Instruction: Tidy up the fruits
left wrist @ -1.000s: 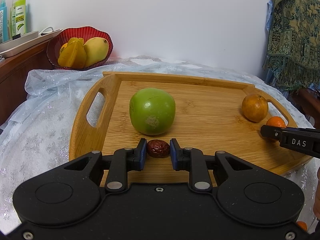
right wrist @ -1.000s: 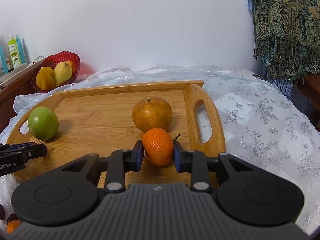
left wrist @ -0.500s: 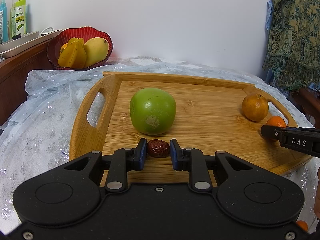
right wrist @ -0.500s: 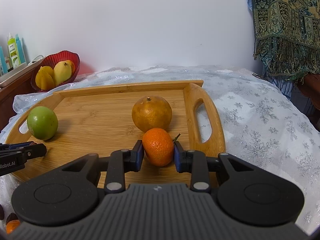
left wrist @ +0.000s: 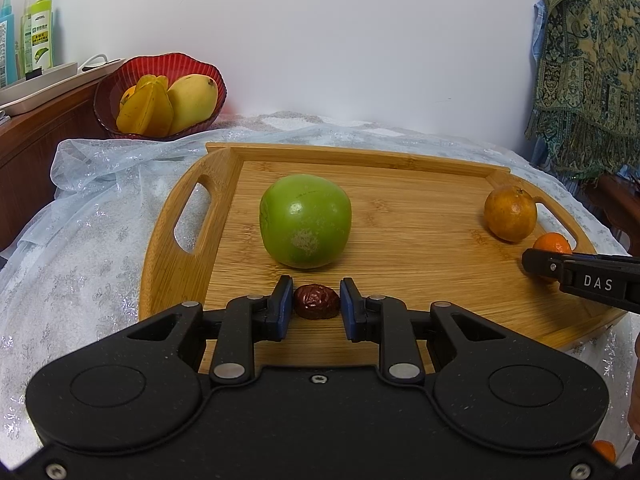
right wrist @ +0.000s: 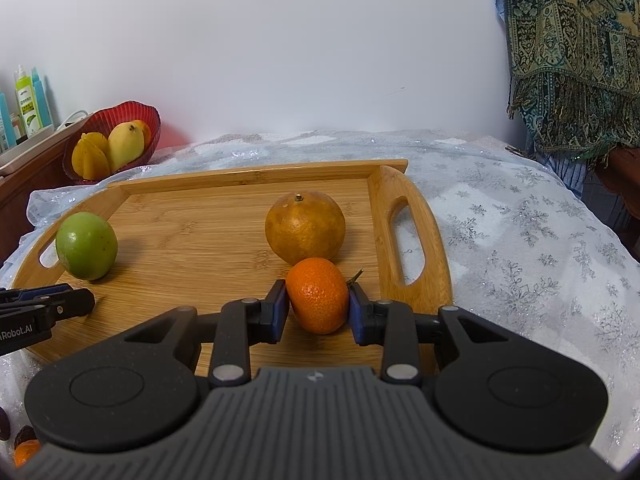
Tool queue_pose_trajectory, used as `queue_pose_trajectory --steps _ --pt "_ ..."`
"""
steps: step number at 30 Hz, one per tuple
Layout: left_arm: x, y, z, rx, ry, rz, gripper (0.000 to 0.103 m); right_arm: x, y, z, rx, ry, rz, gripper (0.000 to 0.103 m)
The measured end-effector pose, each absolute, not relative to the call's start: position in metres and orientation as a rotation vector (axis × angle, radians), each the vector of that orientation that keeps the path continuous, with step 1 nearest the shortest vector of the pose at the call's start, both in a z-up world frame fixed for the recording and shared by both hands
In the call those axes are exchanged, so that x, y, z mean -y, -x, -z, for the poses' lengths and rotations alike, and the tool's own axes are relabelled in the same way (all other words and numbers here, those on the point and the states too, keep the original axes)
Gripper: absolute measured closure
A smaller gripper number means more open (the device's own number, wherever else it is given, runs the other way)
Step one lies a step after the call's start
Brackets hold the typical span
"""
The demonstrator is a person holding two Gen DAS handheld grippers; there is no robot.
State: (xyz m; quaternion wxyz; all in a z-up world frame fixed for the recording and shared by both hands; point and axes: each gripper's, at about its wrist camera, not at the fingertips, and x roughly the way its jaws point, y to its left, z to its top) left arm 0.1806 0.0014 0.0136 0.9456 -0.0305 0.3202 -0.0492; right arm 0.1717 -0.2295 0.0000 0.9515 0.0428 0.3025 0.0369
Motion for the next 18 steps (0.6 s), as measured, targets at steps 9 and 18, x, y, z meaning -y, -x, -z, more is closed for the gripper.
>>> queue_pose_trajectory --steps 9,18 --pt "-0.0015 -0.1796 -0.0137 -0.65 0.062 0.099 0.079 0.23 -0.1712 -0.0004 -0.615 -0.091 -0.076 0.061" --pt "-0.0039 -0.178 -0.0144 -0.65 0.071 0.093 0.069 0.2275 -0.1644 -0.0065 -0.596 -0.101 -0.09 0.046"
